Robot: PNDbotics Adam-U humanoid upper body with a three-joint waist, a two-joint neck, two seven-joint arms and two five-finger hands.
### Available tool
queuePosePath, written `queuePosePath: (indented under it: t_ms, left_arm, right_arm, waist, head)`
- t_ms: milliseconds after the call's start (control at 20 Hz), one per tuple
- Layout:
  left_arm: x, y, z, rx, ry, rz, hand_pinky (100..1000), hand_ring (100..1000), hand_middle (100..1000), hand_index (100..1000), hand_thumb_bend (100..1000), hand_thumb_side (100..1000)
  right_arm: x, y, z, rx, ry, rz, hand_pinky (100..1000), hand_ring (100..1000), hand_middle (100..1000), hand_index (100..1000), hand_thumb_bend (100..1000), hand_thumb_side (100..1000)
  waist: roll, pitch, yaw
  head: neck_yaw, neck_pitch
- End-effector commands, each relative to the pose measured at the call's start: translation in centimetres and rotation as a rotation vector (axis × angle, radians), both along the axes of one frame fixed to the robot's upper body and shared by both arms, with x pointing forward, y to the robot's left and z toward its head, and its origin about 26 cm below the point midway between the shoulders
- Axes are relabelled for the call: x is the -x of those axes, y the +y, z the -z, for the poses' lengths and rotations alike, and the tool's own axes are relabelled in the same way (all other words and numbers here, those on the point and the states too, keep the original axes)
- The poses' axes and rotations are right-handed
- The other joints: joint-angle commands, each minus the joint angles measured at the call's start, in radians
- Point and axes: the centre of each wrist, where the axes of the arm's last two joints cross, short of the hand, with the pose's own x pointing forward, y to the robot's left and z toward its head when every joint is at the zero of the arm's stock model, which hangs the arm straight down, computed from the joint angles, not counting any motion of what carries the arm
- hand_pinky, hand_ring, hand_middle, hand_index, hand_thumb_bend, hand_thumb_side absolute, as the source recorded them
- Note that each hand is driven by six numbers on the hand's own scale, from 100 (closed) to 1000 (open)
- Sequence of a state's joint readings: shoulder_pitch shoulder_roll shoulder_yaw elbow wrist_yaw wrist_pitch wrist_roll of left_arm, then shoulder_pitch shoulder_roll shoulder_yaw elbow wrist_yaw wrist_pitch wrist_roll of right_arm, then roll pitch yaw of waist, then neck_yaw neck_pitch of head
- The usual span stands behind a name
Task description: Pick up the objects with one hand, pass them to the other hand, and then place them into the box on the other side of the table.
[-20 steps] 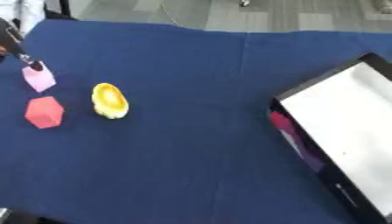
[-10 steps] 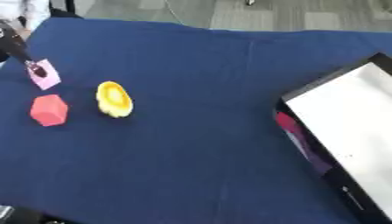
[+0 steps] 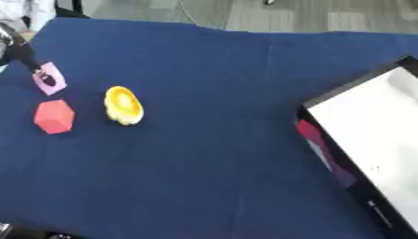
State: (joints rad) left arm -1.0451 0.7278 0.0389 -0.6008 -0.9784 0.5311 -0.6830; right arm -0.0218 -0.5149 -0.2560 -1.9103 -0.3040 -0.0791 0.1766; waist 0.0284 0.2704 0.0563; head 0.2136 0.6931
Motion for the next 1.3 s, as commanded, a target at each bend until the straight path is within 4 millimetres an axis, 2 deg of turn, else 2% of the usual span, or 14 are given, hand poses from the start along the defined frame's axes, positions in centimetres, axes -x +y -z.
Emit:
queuePosePath:
  t_ms: [50,400,750,1100,1200,1300]
  left_arm:
    - [0.3,0.6,-1.3,0.075,0.030,-0.074,905,913,854,819,735,100]
    - [0.4,0.7,-1.1,0.067,0.044,-0.071,904,911,854,816,714,100]
    - [0.5,1.1,-0.5,0.077,0.076,-0.090,905,909,855,808,624,100]
    - [0.6,1.4,0.0,0.082,0.113,-0.106,905,906,852,795,602,100]
    - [0.6,1.4,0.1,0.082,0.115,-0.107,901,903,847,786,510,100]
    - [0.5,1.3,0.1,0.082,0.114,-0.107,897,899,839,776,456,100]
  right_arm:
    - [0.0,-0.1,-0.7,0.023,-0.017,-0.004,1000,1000,1000,1000,100,532]
    - [0.0,0.0,-0.6,0.024,-0.014,-0.004,1000,1000,1000,1000,100,536]
    - [0.0,0.0,-0.5,0.025,-0.011,-0.005,1000,1000,1000,1000,100,543]
    - [0.0,0.0,-0.3,0.025,-0.004,-0.002,1000,1000,1000,1000,100,554]
    - [-0.1,0.0,-0.3,0.025,-0.003,-0.001,1000,1000,1000,1000,100,556]
    - [-0.1,0.0,-0.2,0.025,-0.001,-0.001,1000,1000,1000,1000,100,560]
  waist:
    - [-0.014,0.003,-0.001]
    - [-0.015,0.006,-0.002]
    - [-0.014,0.008,-0.004]
    - [-0.012,0.011,-0.006]
    - [-0.013,0.012,-0.006]
    - [-0.013,0.012,-0.006]
  head:
    - [0.000,-0.010]
    - [-0.004,-0.012]
    - [0.003,-0.013]
    - [0.008,-0.014]
    - [0.010,-0.014]
    - [0.011,-0.015]
